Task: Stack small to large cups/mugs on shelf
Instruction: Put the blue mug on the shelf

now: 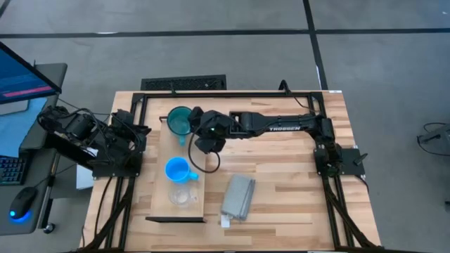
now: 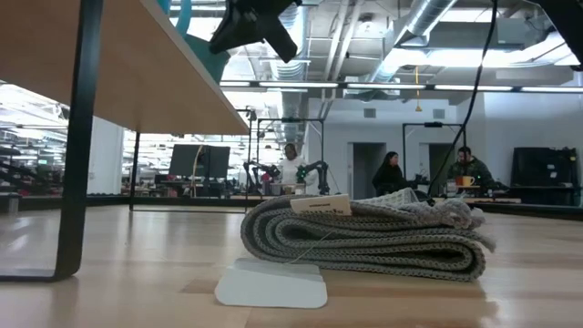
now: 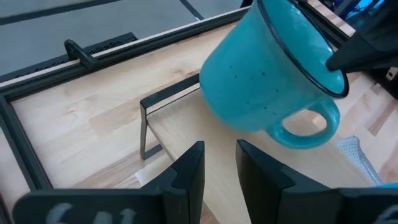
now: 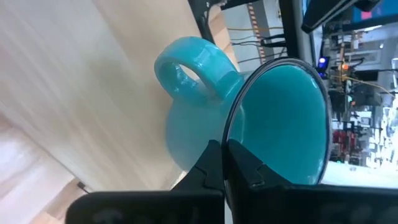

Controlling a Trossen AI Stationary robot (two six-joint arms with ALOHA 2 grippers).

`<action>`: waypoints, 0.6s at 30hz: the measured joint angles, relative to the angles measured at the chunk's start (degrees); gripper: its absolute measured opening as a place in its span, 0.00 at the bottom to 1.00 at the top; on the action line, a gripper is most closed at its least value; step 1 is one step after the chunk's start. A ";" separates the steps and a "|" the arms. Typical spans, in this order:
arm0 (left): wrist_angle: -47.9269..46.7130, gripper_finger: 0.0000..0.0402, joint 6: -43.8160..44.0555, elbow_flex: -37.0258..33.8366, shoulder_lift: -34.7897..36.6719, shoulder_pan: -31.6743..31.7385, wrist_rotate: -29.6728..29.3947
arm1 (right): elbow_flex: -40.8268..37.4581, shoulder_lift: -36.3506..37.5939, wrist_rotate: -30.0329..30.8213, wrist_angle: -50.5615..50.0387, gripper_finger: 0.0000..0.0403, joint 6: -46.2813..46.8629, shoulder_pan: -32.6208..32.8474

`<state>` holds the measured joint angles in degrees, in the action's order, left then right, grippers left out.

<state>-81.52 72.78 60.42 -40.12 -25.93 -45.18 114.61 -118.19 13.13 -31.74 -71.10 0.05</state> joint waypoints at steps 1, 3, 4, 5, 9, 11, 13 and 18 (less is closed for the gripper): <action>0.00 0.20 -0.17 0.00 0.00 -0.02 -0.01 | 0.00 0.00 -0.19 -0.02 0.03 0.32 0.23; 0.00 0.20 -0.34 0.00 0.00 0.00 -0.03 | 0.00 0.00 -0.43 -0.16 0.03 0.56 0.46; 0.00 0.20 -0.34 0.00 0.00 -0.02 -0.01 | 0.00 0.00 -0.38 -0.28 0.03 0.57 0.67; 0.00 0.20 -0.36 0.00 0.00 0.00 0.01 | 0.00 0.00 -0.17 -0.57 0.03 0.59 0.86; 0.02 0.20 -0.36 0.00 0.00 -0.01 0.23 | 0.00 0.00 1.99 -2.25 0.03 0.31 1.72; 0.02 0.20 -0.38 0.00 0.00 0.00 0.79 | 0.00 0.02 2.22 -3.33 0.03 0.49 1.98; 0.04 0.20 -0.63 0.00 0.00 -0.02 0.98 | 0.00 0.02 2.23 -4.25 0.03 1.20 2.35; 0.53 0.20 -1.03 0.00 0.00 0.00 0.98 | 0.02 0.11 2.56 -5.17 0.03 2.08 3.54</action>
<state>-80.98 71.75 60.42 -40.12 -25.93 -44.21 114.63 -118.08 15.68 -36.91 -69.01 3.59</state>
